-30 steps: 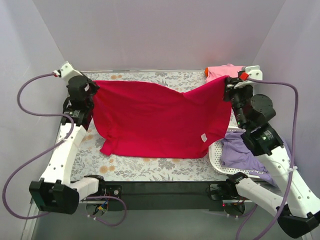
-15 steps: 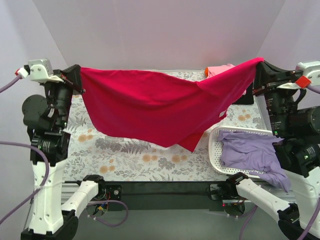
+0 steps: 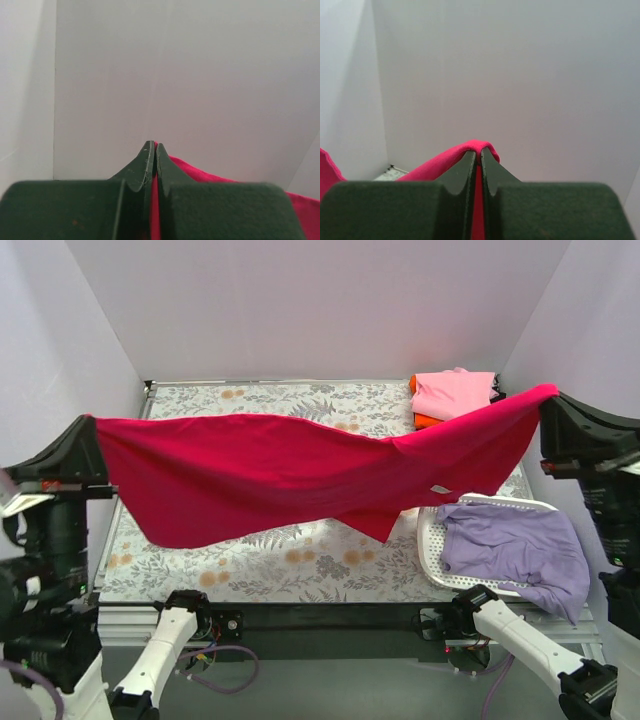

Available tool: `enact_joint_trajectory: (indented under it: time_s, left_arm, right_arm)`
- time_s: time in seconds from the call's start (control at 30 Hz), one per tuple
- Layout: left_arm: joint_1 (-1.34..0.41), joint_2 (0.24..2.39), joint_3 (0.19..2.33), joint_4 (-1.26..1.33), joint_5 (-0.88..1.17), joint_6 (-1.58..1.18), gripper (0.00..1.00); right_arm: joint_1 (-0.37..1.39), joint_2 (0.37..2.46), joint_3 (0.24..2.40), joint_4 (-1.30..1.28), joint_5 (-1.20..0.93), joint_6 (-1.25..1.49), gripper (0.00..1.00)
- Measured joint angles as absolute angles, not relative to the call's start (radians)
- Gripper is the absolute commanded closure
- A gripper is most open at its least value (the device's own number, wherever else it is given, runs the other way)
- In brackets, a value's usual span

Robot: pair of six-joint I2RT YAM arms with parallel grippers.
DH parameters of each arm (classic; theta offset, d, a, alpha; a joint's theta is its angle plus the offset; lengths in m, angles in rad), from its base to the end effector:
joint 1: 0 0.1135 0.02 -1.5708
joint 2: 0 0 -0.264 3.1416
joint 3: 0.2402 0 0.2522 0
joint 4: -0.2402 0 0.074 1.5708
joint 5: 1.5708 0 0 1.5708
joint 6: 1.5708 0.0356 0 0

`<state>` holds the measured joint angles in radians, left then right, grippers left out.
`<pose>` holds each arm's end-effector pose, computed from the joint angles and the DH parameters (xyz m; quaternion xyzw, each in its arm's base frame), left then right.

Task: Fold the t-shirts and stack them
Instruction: Flatten the tshirt out

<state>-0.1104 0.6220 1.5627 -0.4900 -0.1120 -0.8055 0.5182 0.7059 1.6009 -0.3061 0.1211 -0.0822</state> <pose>0.0002 0.0040 0.5482 -0.2252 0.4825 -0.3473 0.7719 0.0164 0.0044 0.5741 -0.0882 0.4653 0.1625 0.8656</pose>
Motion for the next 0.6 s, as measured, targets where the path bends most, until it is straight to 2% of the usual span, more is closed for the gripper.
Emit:
enact_joint_trajectory:
  time_s: [0.17,0.33,0.47,0.6]
  left_arm:
    - [-0.137,0.598,1.682,-0.517,-0.154,-0.828,1.0]
    - [-0.229,0.568,1.71,-0.516,-0.208,-0.846,1.0]
    - [-0.335,0.55,1.644,-0.485,-0.289,-0.86,1.0]
    - [-0.408,0.562,1.517,-0.442,-0.39,-0.866,1.0]
  right_arm:
    - [0.518,0.717,1.782,-0.351,0.011,-0.059,0.99]
    - [0.518,0.724,1.904,-0.347,-0.059,-0.051,0.99]
    - [0.518,0.741,1.909,-0.332,-0.079,-0.049,0.99]
    - [0.518,0.794,1.816,-0.284,-0.062,-0.05,0.99]
